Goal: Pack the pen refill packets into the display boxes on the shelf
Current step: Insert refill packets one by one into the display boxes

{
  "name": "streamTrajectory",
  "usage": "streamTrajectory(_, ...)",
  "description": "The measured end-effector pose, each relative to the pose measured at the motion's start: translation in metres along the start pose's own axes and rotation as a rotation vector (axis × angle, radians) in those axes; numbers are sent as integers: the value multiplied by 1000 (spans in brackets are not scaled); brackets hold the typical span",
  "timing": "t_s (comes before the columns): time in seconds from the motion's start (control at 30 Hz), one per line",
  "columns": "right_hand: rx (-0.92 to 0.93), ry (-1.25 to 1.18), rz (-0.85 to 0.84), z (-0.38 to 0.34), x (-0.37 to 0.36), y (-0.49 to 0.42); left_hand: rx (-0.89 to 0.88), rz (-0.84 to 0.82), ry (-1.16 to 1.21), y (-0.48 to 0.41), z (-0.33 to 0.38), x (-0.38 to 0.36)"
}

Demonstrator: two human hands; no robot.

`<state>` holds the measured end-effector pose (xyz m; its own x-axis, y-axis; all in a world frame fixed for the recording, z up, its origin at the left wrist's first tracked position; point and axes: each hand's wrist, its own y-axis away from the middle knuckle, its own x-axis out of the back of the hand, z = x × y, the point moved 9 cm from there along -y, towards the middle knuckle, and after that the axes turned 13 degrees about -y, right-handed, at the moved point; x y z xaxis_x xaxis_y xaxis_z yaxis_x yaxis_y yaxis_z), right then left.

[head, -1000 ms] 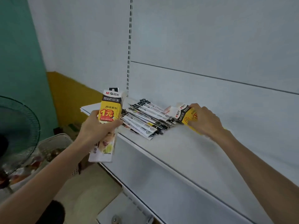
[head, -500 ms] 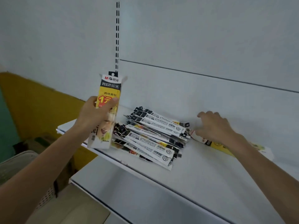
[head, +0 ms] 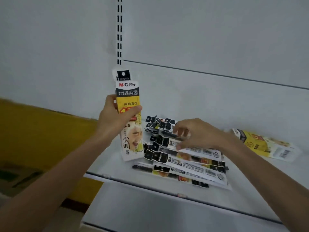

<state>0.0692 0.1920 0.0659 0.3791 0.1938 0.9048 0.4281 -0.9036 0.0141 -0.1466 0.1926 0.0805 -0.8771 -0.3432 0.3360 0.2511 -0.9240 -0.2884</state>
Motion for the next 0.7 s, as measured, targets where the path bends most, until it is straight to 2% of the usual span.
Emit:
streamTrajectory(0.1, 12, -67, 129, -4, 12, 13, -52, -77, 13, -4, 1, -11)
streamTrajectory(0.23, -119, -65, 30, 4, -6, 21, -129, -104, 20, -6, 8, -10)
streamTrajectory(0.37, -87, -79, 145, -7, -5, 28, -248, -87, 60, -9, 24, 5)
streamTrajectory(0.53, -174, -63, 9, -7, -26, 37, -373, -172, 20, -6, 36, 9)
streamTrajectory(0.7, -186, -147, 122, -3, -16, 38, -455, -211, 39, -6, 44, 9)
